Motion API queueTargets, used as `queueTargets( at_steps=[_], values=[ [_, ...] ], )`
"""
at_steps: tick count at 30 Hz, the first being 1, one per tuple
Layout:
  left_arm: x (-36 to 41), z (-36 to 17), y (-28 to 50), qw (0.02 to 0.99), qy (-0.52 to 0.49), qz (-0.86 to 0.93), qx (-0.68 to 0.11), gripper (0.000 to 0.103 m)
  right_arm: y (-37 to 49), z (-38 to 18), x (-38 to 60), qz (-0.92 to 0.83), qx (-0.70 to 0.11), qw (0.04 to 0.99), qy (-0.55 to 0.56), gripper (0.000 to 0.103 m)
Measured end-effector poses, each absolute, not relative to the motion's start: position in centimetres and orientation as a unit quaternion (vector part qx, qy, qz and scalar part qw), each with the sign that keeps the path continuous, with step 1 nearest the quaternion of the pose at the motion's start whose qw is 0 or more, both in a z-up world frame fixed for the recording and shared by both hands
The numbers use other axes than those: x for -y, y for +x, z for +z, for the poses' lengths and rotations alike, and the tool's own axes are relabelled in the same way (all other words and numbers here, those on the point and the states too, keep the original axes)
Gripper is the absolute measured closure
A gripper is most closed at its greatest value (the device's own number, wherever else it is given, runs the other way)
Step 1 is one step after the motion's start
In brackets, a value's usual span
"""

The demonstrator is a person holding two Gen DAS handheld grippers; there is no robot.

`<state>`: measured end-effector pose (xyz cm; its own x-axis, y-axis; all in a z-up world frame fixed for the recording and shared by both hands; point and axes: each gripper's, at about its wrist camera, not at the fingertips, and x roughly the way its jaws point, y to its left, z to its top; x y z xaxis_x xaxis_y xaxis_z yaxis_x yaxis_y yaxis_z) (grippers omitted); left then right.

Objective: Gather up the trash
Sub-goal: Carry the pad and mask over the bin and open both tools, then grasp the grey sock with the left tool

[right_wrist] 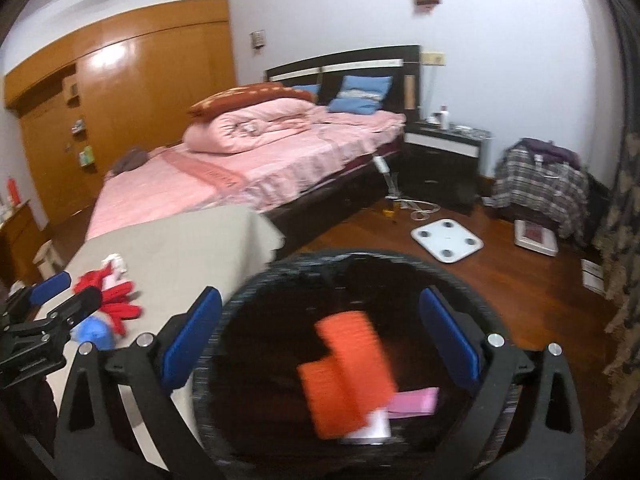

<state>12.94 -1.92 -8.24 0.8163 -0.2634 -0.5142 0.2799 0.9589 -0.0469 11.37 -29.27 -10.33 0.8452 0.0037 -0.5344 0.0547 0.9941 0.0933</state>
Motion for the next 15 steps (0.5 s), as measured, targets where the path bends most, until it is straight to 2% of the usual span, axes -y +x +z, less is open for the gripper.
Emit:
queueTargets(
  at_steps=[15],
  values=[
    [-12.0,-10.8,12.4,0.961,0.003,0.006,-0.277,0.012,14.6,-11.5,14.8,0.102,-0.293,0.95,0.019,0.007]
  ],
)
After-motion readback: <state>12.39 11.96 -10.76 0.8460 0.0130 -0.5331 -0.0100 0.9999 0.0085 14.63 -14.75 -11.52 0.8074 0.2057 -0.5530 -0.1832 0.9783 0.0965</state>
